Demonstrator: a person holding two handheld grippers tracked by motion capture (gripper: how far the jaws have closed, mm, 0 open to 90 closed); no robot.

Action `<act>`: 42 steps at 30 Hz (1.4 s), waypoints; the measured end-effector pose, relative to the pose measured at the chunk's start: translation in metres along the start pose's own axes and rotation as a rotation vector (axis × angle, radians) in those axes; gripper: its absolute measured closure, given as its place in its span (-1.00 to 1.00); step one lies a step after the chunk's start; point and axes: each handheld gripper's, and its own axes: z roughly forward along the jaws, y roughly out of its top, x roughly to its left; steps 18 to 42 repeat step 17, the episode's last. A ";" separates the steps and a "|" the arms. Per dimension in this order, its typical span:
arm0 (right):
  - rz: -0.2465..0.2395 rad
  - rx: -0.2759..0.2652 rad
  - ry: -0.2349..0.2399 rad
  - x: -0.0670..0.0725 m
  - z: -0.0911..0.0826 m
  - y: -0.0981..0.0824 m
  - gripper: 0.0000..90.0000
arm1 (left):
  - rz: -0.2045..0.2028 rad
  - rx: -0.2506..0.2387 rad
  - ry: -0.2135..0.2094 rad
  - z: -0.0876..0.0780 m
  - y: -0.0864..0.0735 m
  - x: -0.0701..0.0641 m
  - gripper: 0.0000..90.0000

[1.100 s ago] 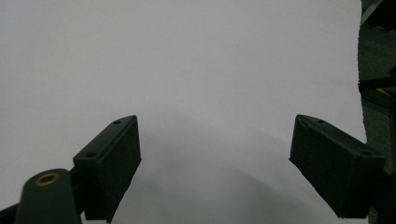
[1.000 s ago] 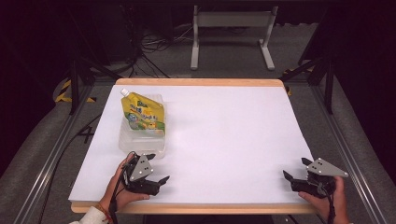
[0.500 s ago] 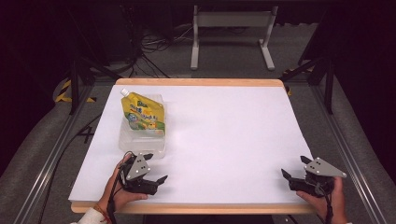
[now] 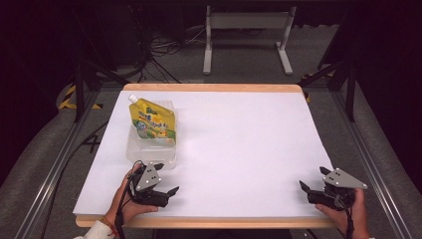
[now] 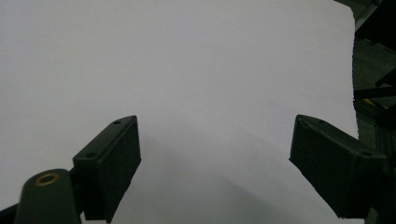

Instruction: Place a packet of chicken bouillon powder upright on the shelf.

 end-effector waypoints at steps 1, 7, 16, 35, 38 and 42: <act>-0.001 0.000 0.001 0.000 0.000 0.000 -0.64 | 0.000 0.000 0.000 0.000 0.000 0.000 -0.75; -0.006 0.003 -0.001 0.001 0.000 0.000 -0.64 | 0.000 0.001 -0.006 0.001 0.001 -0.001 -0.75; -0.026 0.014 0.012 0.004 0.003 0.002 -0.64 | -0.008 -0.001 -0.005 0.001 0.000 -0.001 -0.75; -0.027 0.013 0.012 0.005 0.004 0.003 -0.63 | -0.010 0.001 -0.002 0.001 -0.001 -0.001 -0.75; -0.027 0.013 0.012 0.005 0.004 0.003 -0.63 | -0.010 0.001 -0.002 0.001 -0.001 -0.001 -0.75; -0.027 0.013 0.012 0.005 0.004 0.003 -0.63 | -0.010 0.001 -0.002 0.001 -0.001 -0.001 -0.75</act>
